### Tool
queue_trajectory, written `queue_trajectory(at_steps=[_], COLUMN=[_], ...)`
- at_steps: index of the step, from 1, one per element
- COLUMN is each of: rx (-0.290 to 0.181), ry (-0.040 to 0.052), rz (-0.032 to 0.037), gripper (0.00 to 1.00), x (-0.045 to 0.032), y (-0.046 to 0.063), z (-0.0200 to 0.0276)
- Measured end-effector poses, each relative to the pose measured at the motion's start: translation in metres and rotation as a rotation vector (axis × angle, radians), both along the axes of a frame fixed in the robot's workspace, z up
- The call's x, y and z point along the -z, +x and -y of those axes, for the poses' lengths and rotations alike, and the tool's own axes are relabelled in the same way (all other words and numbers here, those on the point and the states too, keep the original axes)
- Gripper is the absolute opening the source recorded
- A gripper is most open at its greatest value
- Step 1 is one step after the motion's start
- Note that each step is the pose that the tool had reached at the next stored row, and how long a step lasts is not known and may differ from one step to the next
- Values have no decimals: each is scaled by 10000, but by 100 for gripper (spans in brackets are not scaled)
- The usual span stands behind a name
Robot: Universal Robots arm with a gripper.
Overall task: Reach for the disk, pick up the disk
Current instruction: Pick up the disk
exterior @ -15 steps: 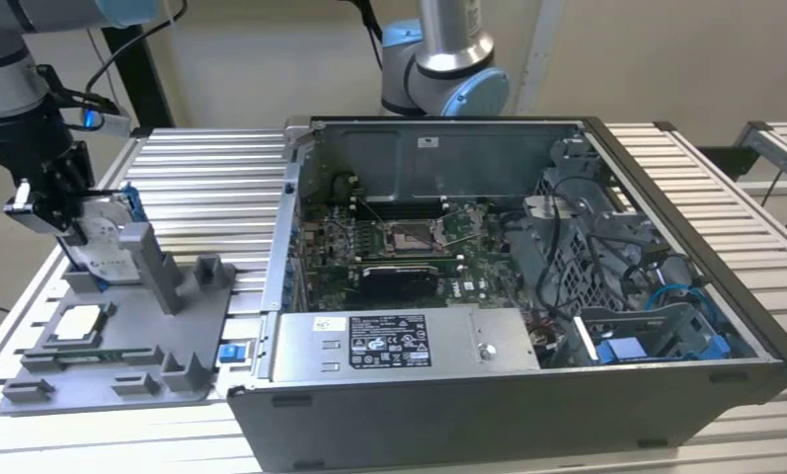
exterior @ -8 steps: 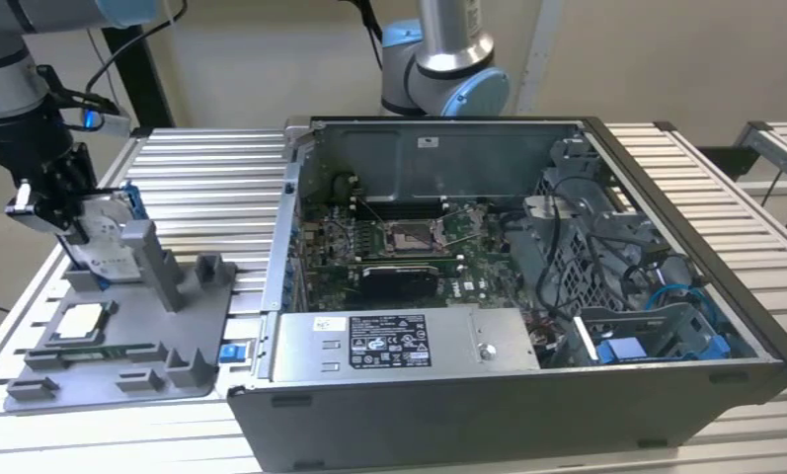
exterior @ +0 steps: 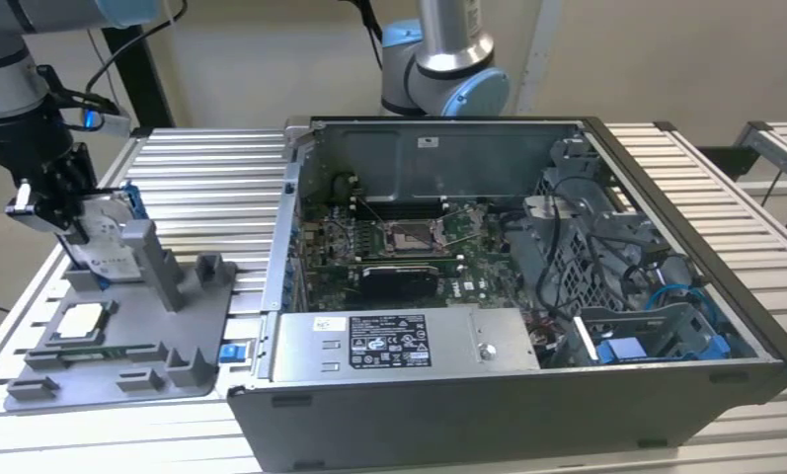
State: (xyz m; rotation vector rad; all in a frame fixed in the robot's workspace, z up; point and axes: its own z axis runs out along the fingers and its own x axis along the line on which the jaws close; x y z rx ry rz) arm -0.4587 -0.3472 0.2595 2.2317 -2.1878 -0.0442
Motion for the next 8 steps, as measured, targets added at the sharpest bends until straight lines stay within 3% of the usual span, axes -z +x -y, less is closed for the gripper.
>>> queue_trajectory(at_steps=[8], rx=[-1], ry=[1], rz=[-1], gripper=[0], x=[0], y=[0], z=[0])
